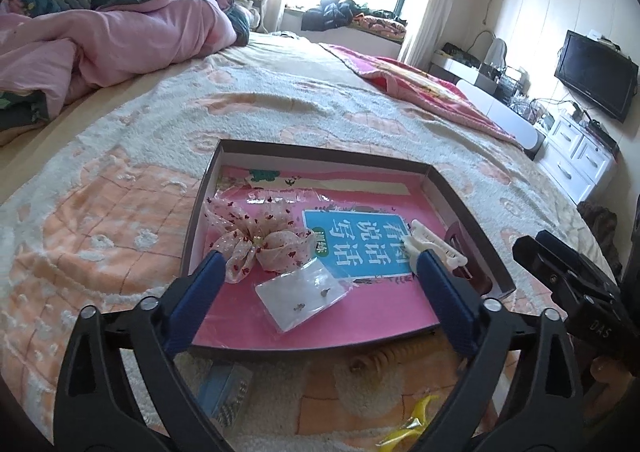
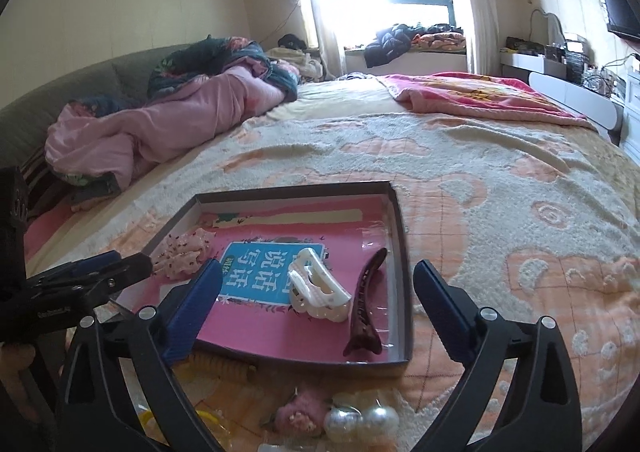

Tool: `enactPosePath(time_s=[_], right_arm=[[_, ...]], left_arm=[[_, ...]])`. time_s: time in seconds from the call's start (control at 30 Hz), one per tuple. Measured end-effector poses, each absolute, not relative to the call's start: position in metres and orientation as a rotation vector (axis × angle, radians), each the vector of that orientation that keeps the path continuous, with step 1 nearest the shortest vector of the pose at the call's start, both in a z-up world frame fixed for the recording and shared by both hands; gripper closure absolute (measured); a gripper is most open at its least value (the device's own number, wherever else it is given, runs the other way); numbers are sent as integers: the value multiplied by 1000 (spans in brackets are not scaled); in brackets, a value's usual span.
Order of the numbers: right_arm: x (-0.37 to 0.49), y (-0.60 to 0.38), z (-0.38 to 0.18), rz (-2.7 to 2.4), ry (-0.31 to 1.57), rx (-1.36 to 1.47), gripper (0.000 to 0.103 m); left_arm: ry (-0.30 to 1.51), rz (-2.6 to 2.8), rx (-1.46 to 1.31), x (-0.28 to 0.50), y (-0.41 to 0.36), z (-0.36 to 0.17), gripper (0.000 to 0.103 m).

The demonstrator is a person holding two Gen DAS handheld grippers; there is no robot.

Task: Organize jewelry
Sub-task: 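Withdraw both open tools from the box toward the remaining accessories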

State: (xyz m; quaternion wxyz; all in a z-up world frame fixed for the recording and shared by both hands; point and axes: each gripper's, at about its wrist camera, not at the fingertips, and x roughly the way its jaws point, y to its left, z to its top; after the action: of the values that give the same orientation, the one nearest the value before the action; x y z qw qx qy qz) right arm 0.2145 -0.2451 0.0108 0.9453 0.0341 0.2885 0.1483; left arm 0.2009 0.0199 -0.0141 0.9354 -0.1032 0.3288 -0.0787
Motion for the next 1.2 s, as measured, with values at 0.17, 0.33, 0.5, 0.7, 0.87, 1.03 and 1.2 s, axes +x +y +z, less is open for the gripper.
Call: enactPosePath(time_s=[0.17,0.33,0.5,0.7,0.87,1.03,1.2], right_arm=[[203,-248,14,293,569,64,8],[186,-249,21,287,523,50,7],[168,-251,29,291,488,36,7],[152,-257,33,298,479,38,7],[140,-263,33,301,476,46,7],[128,-270,34,293,472,44,7],[113,-276,31,294,478,48,7]], left_arm=[[656,-159,-219,191,21,-11,12],[623,-154,-223,180,22,-7,12],[588,-149,-222,169,21,-3,12],[561,-151,-202,155,17,1,12],[538,-158,-188,139,16,5,12],[513,-167,-162,126,12,7,12],[503,-174,-144,115,8,4,12]])
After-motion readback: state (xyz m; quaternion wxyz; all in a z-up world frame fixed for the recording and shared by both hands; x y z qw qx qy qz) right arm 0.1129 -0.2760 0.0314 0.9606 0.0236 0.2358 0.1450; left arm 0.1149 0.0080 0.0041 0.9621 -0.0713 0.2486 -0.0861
